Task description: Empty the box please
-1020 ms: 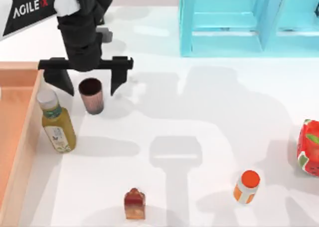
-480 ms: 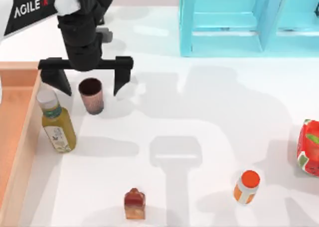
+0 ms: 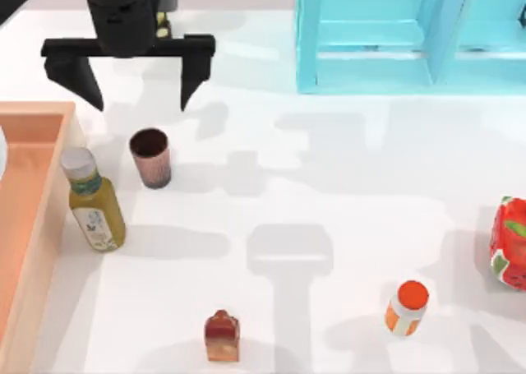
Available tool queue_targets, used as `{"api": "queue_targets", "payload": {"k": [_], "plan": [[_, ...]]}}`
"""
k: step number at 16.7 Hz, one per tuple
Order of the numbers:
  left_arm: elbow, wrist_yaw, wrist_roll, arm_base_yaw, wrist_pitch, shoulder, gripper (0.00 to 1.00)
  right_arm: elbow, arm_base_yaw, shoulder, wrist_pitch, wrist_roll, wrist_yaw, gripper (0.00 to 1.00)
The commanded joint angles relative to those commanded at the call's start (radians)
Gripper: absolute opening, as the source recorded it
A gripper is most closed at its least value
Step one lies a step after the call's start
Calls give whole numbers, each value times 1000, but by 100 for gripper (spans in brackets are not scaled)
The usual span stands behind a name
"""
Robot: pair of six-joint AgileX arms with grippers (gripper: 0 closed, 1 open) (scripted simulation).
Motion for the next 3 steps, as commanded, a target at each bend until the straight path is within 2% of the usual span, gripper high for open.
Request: {"api": "queue_targets", "payload": {"k": [3], "plan": [[52,-4,1,1,-48,-11,100,0,0,0,0,0,0,100]]}}
